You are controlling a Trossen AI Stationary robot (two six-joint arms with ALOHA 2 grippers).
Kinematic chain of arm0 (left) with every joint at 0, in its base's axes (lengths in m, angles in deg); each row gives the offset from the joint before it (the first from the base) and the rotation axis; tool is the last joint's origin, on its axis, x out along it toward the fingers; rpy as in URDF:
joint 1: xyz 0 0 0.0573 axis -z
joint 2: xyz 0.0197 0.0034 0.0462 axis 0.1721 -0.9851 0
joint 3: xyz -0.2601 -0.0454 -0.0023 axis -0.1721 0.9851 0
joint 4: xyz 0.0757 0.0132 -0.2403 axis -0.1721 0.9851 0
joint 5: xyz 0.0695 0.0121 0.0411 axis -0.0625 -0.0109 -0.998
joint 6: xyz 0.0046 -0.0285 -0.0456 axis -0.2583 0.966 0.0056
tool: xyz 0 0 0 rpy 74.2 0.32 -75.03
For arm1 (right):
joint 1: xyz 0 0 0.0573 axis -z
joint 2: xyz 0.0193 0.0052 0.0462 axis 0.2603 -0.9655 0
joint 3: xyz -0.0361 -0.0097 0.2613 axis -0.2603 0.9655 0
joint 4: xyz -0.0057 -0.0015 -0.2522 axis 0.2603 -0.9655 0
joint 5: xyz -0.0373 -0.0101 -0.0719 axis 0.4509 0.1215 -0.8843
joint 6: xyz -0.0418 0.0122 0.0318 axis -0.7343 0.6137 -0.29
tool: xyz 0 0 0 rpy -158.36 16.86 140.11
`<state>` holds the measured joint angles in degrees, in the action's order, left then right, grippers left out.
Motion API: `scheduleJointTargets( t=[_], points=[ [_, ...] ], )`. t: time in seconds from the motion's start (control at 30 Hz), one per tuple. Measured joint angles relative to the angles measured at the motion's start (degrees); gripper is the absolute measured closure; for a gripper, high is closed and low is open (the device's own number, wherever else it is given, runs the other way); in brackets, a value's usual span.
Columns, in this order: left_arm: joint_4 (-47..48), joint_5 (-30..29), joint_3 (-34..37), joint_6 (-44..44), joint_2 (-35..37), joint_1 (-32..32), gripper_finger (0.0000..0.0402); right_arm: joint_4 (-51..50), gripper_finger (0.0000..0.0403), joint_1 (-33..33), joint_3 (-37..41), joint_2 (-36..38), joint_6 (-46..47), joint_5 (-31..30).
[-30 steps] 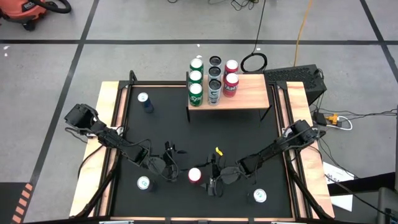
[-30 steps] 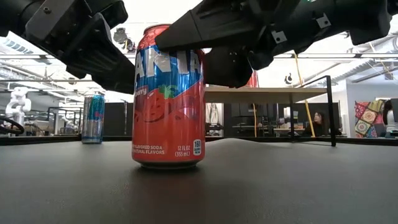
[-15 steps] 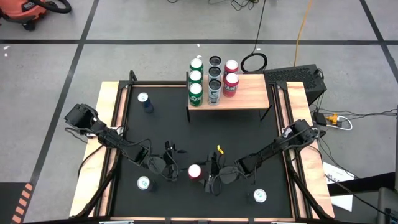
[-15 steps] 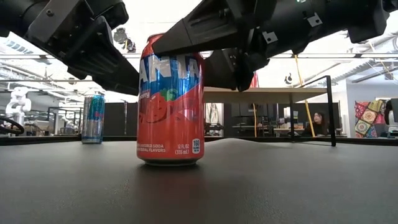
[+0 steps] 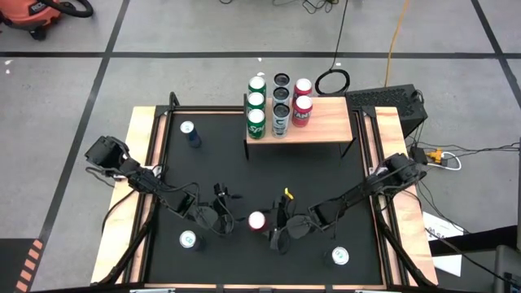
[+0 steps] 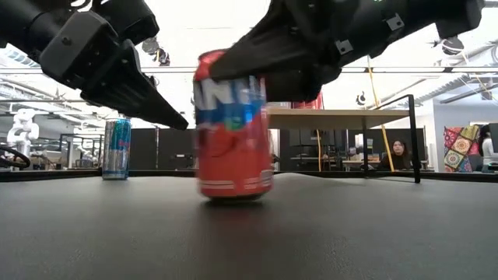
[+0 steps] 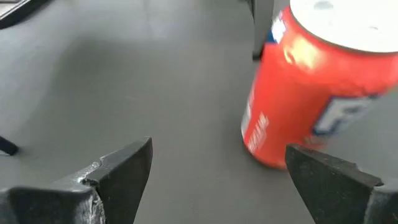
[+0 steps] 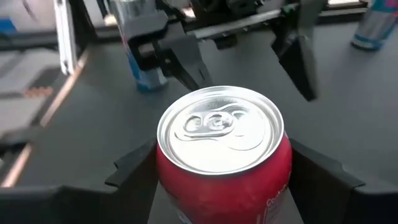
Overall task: Place canned beverage on shelf
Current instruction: Put the orange soda can on the shelf
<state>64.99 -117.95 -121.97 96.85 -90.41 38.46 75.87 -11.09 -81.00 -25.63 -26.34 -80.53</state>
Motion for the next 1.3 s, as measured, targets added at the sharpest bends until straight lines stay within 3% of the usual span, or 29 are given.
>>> scheduleJointTargets(
  t=[0.4, 0.7, 0.93, 1.07, 1.3],
  points=[
    [0.37, -0.92, 0.00, 0.05, 0.00, -0.02, 0.0030, -30.63, 0.0121, 3.22, 0.09, 19.85, -1.08, 0.14],
    [0.38, -1.76, 0.00, -0.13, 0.00, -0.02, 0.0030, -44.76, 0.0121, 11.25, 0.09, 35.47, -3.40, 0.14],
    [0.37, -1.78, 0.00, -0.33, 0.00, -0.02, 0.0030, -48.35, 0.0120, 21.40, 0.09, 44.89, -10.19, 1.14],
    [0.37, -1.77, 0.00, -0.39, 0.00, -0.02, 0.0030, -47.81, 0.0120, 27.46, 0.59, 48.77, -12.18, 5.17],
    [0.38, -1.83, 0.00, -0.41, 0.00, -0.02, 0.0030, -40.28, 0.0120, 38.29, 8.06, 51.72, -12.75, 14.94]
  ],
)
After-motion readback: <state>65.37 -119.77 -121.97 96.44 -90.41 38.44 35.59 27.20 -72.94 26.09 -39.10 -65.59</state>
